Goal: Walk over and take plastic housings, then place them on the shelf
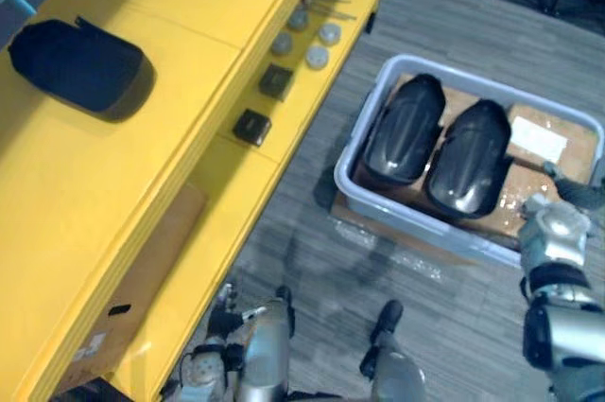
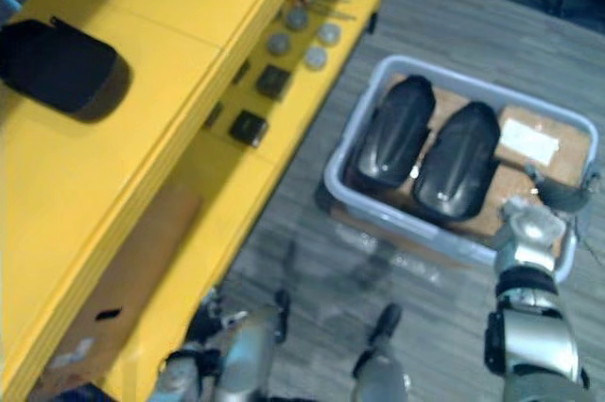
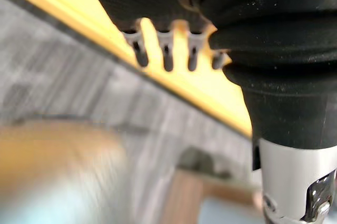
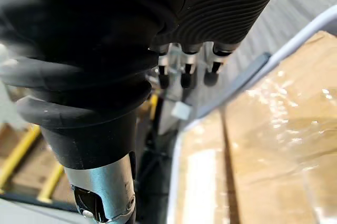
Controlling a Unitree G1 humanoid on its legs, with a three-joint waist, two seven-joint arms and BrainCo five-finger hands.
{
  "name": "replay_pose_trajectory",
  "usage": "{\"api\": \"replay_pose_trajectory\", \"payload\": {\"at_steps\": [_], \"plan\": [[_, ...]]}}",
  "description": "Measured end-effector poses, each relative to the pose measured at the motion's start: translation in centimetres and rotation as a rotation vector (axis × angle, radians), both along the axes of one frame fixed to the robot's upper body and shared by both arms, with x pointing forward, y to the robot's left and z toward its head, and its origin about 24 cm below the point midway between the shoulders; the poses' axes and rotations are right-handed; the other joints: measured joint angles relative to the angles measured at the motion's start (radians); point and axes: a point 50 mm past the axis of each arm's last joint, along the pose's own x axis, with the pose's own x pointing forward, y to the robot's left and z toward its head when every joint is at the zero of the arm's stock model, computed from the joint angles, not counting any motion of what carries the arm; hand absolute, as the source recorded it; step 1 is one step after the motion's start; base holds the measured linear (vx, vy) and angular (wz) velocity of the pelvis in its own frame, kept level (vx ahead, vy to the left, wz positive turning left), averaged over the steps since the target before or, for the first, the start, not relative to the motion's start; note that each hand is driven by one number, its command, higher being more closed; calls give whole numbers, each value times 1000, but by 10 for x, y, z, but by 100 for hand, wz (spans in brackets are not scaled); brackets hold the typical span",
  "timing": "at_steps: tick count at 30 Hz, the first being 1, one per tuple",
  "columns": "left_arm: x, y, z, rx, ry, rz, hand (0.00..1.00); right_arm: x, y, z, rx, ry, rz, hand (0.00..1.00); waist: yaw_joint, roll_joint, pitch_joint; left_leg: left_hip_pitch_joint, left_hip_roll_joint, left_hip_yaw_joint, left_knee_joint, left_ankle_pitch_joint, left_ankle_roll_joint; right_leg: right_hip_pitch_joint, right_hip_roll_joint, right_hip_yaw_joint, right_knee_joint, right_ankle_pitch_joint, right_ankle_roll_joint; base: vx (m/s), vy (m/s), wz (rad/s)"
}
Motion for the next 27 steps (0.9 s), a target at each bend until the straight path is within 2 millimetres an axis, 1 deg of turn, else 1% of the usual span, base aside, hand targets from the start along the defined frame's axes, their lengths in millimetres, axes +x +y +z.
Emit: {"api": "replay_pose_trajectory", "payload": {"at_steps": [2, 3, 4, 5, 6, 7, 9, 11, 13, 16, 17, 18, 19, 20, 22, 25, 27], "plan": [[-9, 2, -8, 5, 55, 11, 0, 5, -1, 5, 24, 17, 6, 0, 6, -2, 22, 0, 0, -3, 0, 0, 0, -3, -1, -1, 12, -1, -1, 0, 55, 10], [-11, 2, -11, -3, 71, 23, 0, 7, -3, 11, 38, 25, 4, 0, 15, -1, 38, 0, -1, -4, 0, 0, 0, -4, -2, -4, 16, -2, -1, -8, 56, 5], [-10, 2, -10, -10, 66, 28, 0, 7, -5, 14, 39, 27, -3, 0, 24, 2, 44, -2, -2, -5, 0, 0, 0, -6, -3, -5, 18, -2, -1, -42, 66, 5], [-8, 2, -9, -17, 62, 35, 0, 8, -9, 22, 43, 25, -15, 0, 36, 5, 49, -17, -4, -7, 1, 0, 1, -20, -5, -7, 27, -5, 0, -55, 70, 12], [-8, 1, -9, -30, 60, 45, 0, 10, -12, 30, 47, 20, -23, 0, 40, 13, 55, -33, -8, -16, 6, 1, 2, -30, -8, -16, 36, -9, 0, -58, 70, 16], [-8, 1, -9, -42, 59, 56, 0, 9, -14, 33, 49, 23, -28, 0, 42, 18, 59, -38, -11, -24, 8, 2, 3, -32, -10, -23, 39, -11, 1, -34, 65, 23], [-9, -3, -11, -81, 69, 82, 0, 6, -23, 41, 69, 49, -50, 0, 58, 41, 75, -41, -23, -32, 13, 4, 7, -36, -24, -32, 64, -25, 6, -28, 78, 19], [-12, -4, -12, -94, 79, 92, 0, 9, -24, 48, 81, 57, -37, 0, 58, 52, 77, -57, -35, -33, 11, 9, 14, -55, -37, -35, 75, -29, 9, -35, 81, 11], [-14, -5, -12, -97, 80, 93, 0, 11, -23, 50, 97, 79, -26, 0, 61, 55, 79, -81, -41, -34, 13, 13, 19, -77, -43, -37, 78, -28, 10, -43, 78, 9], [-15, -8, -13, -99, 85, 81, 0, 0, -33, 46, 111, 193, -57, 0, 76, 80, 91, -94, -49, -53, 15, 14, 21, -78, -47, -54, 81, -28, 10, -34, 52, 15], [-16, -11, -13, -104, 85, 80, 0, -4, -38, 50, 112, 234, -74, 0, 81, 87, 94, -106, -55, -56, 11, 20, 23, -90, -52, -58, 83, -28, 10, -35, 52, 15], [-16, -12, -14, -111, 84, 89, 0, -5, -40, 53, 111, 238, -80, 0, 81, 90, 96, -107, -58, -57, 6, 23, 24, -91, -54, -59, 83, -28, 10, -29, 44, 13], [-17, -14, -14, -121, 86, 104, 0, -7, -42, 55, 115, 244, -86, 100, 81, 91, 96, -104, -62, -57, -2, 28, 25, -91, -59, -60, 83, -28, 10, -22, 36, 7], [-20, -13, -15, -122, 91, 115, 0, -6, -41, 57, 124, 264, -85, 100, 81, 91, 96, -103, -63, -57, -4, 28, 25, -91, -59, -61, 84, -28, 10, -24, 31, 6], [-20, -14, -14, -123, 85, 118, 0, -7, -41, 57, 126, 306, -88, 100, 81, 91, 96, -103, -64, -57, -8, 30, 24, -91, -59, -64, 85, -28, 10, -28, 24, 4], [-18, -14, -13, -129, 75, 124, 0, -17, -50, 57, 97, 393, -107, 100, 81, 91, 96, -102, -68, -62, -23, 41, 25, -92, -65, -82, 91, -32, 6, -44, 14, 9], [-18, -15, -10, -131, 63, 121, 0, -23, -55, 56, 55, 502, -90, 100, 81, 92, 96, -95, -69, -62, -38, 49, 23, -98, -69, -84, 106, -39, -3, -52, 13, 2]]}}
